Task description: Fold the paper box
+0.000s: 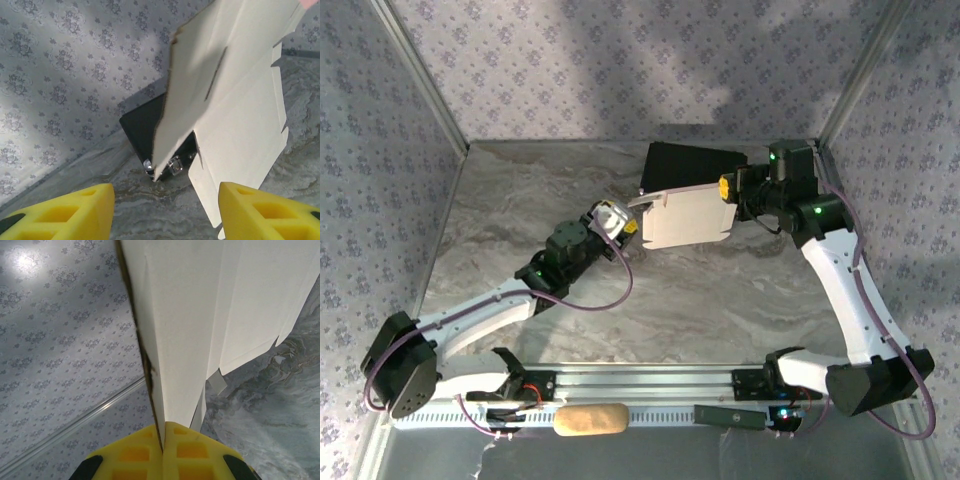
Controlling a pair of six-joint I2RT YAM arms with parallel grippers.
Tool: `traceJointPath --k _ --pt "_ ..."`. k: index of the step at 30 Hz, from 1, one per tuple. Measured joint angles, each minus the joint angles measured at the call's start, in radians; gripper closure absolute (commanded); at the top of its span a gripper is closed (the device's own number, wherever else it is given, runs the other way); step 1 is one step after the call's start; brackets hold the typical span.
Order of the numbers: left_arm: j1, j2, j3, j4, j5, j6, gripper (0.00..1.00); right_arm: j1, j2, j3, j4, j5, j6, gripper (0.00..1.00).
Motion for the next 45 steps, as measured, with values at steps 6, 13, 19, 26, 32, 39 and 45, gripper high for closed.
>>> traceJointPath --k 6,13,19,26,32,39,45 --pt "0.100 0.006 0.017 0.015 0.145 -0.062 0.44 0.007 0.000 0.000 -0.001 0.000 0.000 1.00" --pt "0.116 0.063 0.078 0.039 0.293 -0.131 0.49 0.009 0.000 0.000 -0.001 0.000 0.000 1.00" --pt "0.095 0.086 0.080 0.046 0.305 -0.156 0.70 0.016 0.000 0.000 0.000 0.000 0.000 1.00" --pt "0.063 0.121 0.098 0.064 0.275 -0.154 0.72 0.026 0.000 0.000 0.000 0.000 0.000 1.00" --pt "0.036 0.147 0.116 0.064 0.248 -0.143 0.92 0.026 0.000 0.006 0.000 0.003 0.000 1.00" --pt "-0.010 0.119 0.129 0.022 0.230 -0.161 1.00 0.026 -0.003 0.081 -0.047 0.029 -0.032 1.00" --pt "-0.061 0.018 0.201 -0.169 0.224 -0.262 1.00 0.051 -0.072 0.118 -0.086 0.037 -0.063 1.00"
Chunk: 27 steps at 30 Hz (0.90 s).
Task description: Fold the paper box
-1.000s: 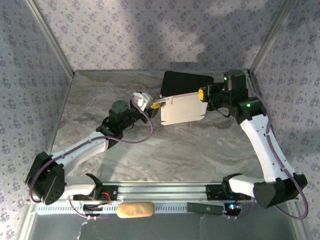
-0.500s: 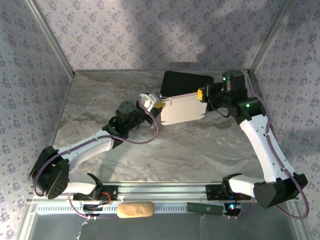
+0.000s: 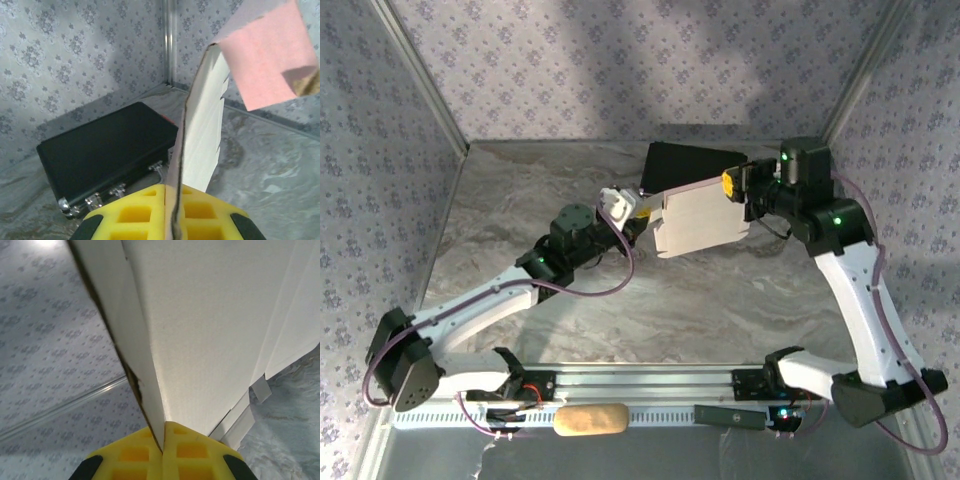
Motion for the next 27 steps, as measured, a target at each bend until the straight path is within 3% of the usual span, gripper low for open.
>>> traceJointPath --k 6,12,17,27 --pt "-0.075 -0.091 0.061 -0.212 -0.035 -0.130 1.00 0.107 -0.079 0.000 -0.018 0.098 0.012 1.00" --pt "-0.091 -0.120 0.079 -0.360 -0.103 -0.212 1.00 0.209 -0.051 -0.026 -0.015 0.206 0.060 1.00" --pt "-0.067 -0.107 0.064 -0.468 -0.208 -0.229 1.00 0.215 0.010 -0.168 0.108 0.192 0.116 1.00" --pt "0.029 0.027 0.006 -0.402 -0.370 -0.233 0.95 0.189 0.160 -0.317 0.357 0.090 0.139 1.00"
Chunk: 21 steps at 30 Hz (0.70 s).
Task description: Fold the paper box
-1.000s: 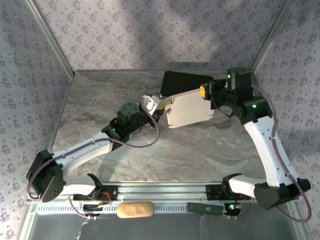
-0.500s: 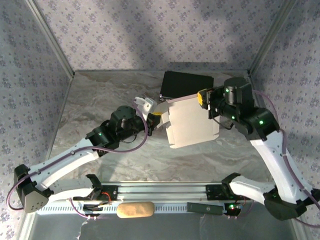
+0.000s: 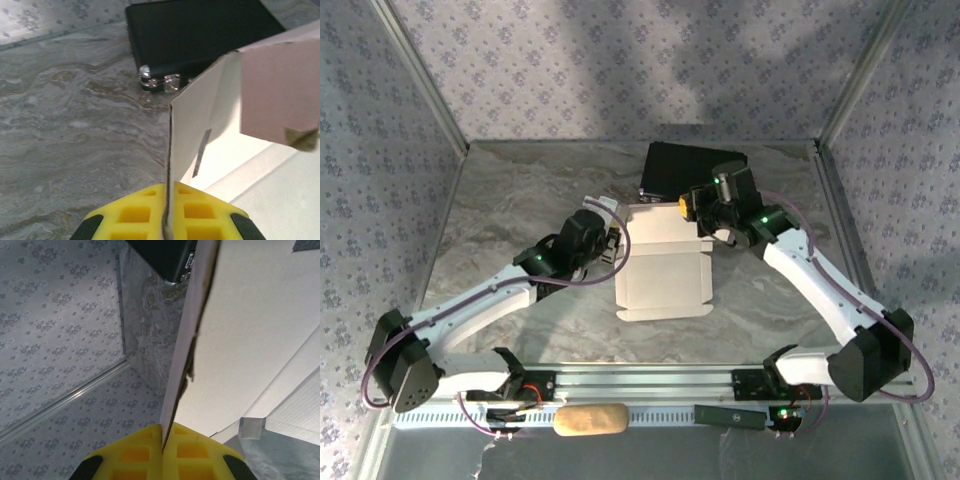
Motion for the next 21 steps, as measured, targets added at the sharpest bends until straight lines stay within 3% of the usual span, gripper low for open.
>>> traceJointPath --k 7,15,21 --pt "0.021 0.118 -0.027 0.160 -0.092 -0.010 0.98 -0.016 0.032 -0.066 0.100 -0.018 -0.008 1.00" --pt "0.027 0.192 -0.166 0.415 -0.145 -0.109 0.96 -0.008 0.079 -0.107 0.164 -0.040 -0.014 1.00" --pt "0.049 0.294 -0.201 0.584 -0.129 -0.183 0.88 -0.008 0.099 -0.129 0.189 -0.037 -0.015 1.00"
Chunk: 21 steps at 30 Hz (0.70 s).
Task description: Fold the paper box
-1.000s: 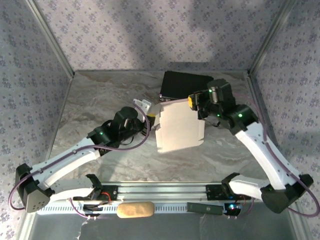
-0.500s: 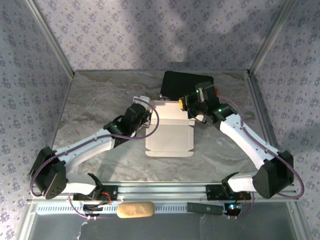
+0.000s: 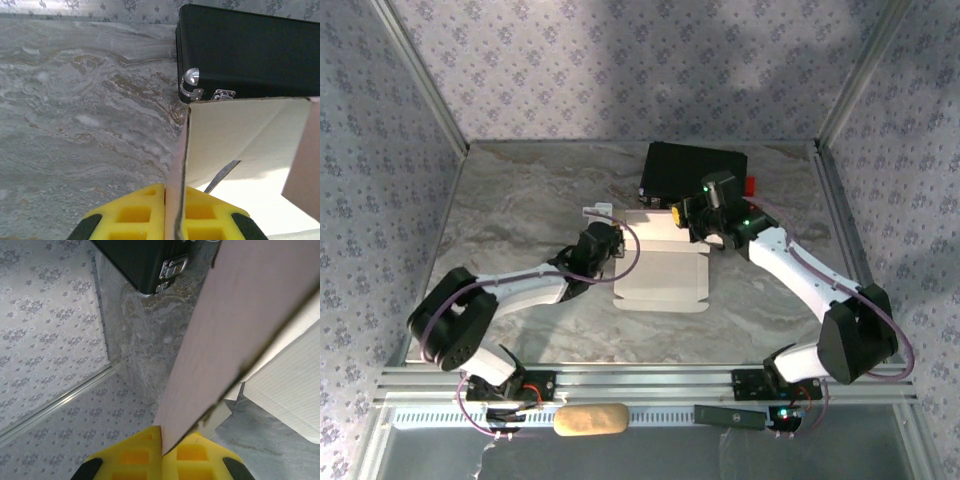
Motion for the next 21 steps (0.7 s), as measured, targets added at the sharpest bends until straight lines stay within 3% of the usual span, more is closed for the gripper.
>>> traceJointPath --k 3,18,21 --pt "0.006 0.047 -0.019 0.064 0.009 -0.045 0.82 -0.002 0.019 -0.017 0.012 0.000 -0.001 1.00" --pt "0.024 0.137 -0.098 0.261 0.048 -0.215 0.80 -0.026 0.093 -0.045 0.114 -0.046 -0.039 1.00" --pt "0.031 0.153 -0.099 0.286 0.064 -0.232 0.74 -0.030 0.102 -0.047 0.132 -0.050 -0.041 1.00"
